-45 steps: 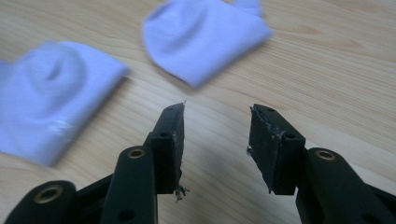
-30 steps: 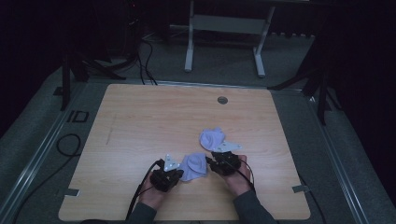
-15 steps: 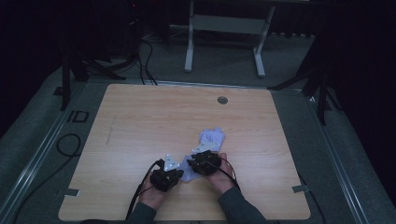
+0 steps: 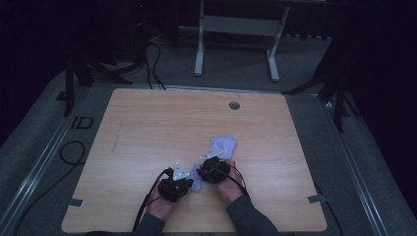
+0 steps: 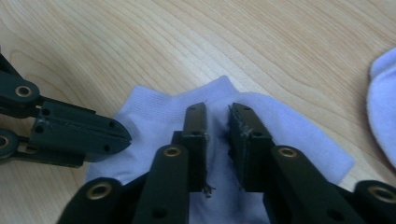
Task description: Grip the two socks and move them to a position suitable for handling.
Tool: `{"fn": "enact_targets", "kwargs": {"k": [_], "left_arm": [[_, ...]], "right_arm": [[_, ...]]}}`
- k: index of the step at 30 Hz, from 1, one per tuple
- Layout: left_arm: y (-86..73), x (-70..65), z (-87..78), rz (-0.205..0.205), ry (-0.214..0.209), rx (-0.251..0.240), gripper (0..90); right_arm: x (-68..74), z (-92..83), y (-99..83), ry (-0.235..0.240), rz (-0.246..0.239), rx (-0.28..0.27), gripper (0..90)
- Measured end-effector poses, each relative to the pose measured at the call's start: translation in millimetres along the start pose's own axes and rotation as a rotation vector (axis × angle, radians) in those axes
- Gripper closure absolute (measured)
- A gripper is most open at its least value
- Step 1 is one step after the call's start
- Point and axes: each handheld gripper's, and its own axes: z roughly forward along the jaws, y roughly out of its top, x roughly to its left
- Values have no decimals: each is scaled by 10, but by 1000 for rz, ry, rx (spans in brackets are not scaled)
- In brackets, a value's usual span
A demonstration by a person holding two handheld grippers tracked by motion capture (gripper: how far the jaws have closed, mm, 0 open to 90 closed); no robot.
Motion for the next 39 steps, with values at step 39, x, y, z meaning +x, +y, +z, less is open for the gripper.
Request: {"fn": "enact_targets", "kwargs": {"k": [39], "left_arm": [[14, 74, -8, -5, 28, 8, 891]], "right_arm": [[-551, -723, -834, -144, 203, -45, 844]]}}
